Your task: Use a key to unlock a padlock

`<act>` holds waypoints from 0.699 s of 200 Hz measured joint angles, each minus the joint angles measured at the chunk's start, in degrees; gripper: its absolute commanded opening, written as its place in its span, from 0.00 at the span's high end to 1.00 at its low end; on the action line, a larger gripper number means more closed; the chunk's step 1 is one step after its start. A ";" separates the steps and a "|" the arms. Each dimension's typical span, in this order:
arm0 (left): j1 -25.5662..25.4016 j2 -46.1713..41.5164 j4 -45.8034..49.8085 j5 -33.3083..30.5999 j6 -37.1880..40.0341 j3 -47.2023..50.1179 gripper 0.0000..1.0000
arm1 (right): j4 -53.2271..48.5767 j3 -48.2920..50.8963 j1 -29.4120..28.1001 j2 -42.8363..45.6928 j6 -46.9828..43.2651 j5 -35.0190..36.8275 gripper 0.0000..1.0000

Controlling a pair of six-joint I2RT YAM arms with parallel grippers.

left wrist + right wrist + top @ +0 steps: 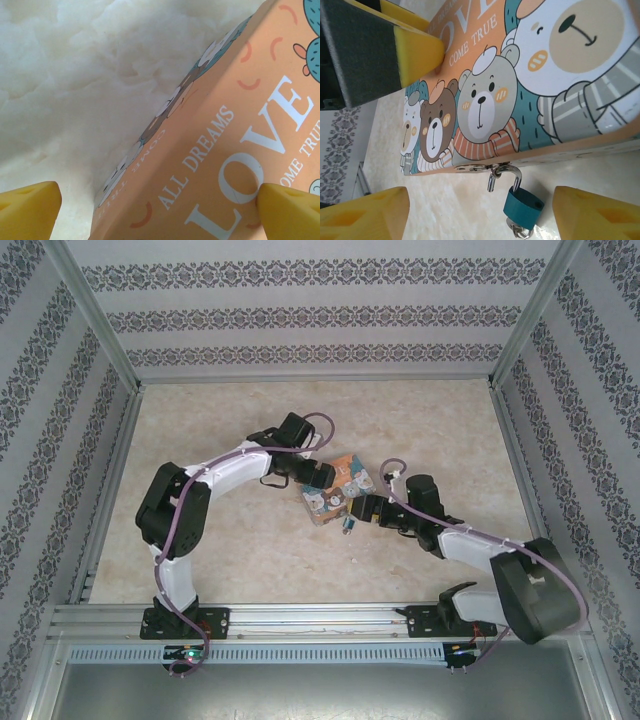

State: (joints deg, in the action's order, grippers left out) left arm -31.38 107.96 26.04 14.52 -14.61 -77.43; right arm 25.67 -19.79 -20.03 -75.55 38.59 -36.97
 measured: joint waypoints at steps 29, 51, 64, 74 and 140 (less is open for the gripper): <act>0.00 -1.29 -0.83 0.00 -1.05 1.88 0.01 | 2.19 0.00 0.00 -2.84 -1.36 -1.53 0.27; 0.02 -1.53 -0.92 -0.09 -1.27 2.21 0.01 | 3.04 0.00 -0.44 -3.76 -2.56 -1.53 0.27; 0.02 -1.55 -0.98 -0.11 -1.33 2.21 0.01 | 3.50 0.00 -1.18 -4.26 -3.13 -1.51 0.27; 0.02 -1.55 -1.01 -0.13 -1.38 2.21 0.01 | 3.78 0.00 -1.92 -4.87 -3.67 -1.49 0.27; 0.02 -2.08 -1.33 -0.15 -2.21 3.02 0.01 | 4.92 -1.29 -5.01 -9.57 -5.88 -1.29 0.27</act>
State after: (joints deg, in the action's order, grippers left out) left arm -31.35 105.89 24.71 14.37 -16.82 -74.41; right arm 30.59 -21.08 -25.04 -85.12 32.71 -38.26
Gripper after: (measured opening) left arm 0.993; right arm 0.730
